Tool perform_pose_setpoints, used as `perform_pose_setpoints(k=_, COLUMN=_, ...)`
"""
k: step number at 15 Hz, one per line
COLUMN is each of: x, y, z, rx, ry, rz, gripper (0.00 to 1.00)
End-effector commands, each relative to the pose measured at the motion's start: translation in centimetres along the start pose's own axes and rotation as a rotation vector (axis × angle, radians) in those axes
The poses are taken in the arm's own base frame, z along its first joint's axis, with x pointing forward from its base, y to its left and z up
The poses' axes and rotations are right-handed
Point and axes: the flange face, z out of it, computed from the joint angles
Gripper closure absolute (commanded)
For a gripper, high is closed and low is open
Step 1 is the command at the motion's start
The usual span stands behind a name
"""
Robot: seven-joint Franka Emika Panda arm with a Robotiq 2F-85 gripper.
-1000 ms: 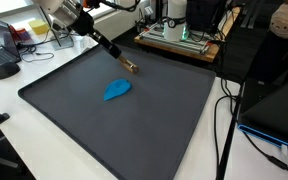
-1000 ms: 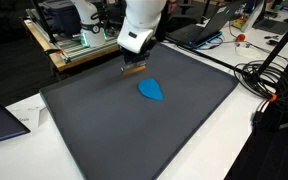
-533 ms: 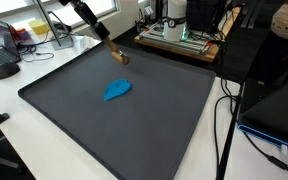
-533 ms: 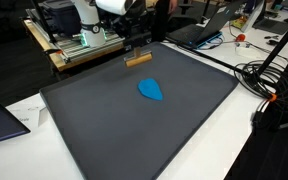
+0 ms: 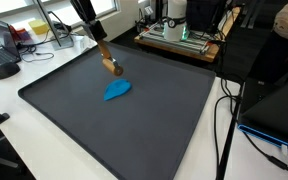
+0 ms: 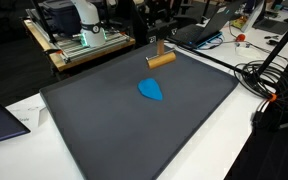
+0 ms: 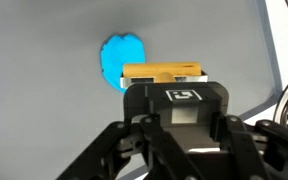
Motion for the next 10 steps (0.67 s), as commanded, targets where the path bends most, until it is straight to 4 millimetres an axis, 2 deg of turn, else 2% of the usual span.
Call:
perform_pose_setpoints(k=1, x=-2.6, y=-2.6, z=-0.2, rx=-0.049, ry=0.097, rz=0.007, gripper=0.77)
perform_pose_setpoints(k=5, x=-4.4, y=-5.9, z=1.0, rx=-0.132, ry=0.159, rz=0.056, gripper=0.77)
perform_pose_setpoints(k=10, x=-5.7, y=-8.9, z=2.3, rx=-0.181, ry=0.202, rz=0.245, gripper=0.77)
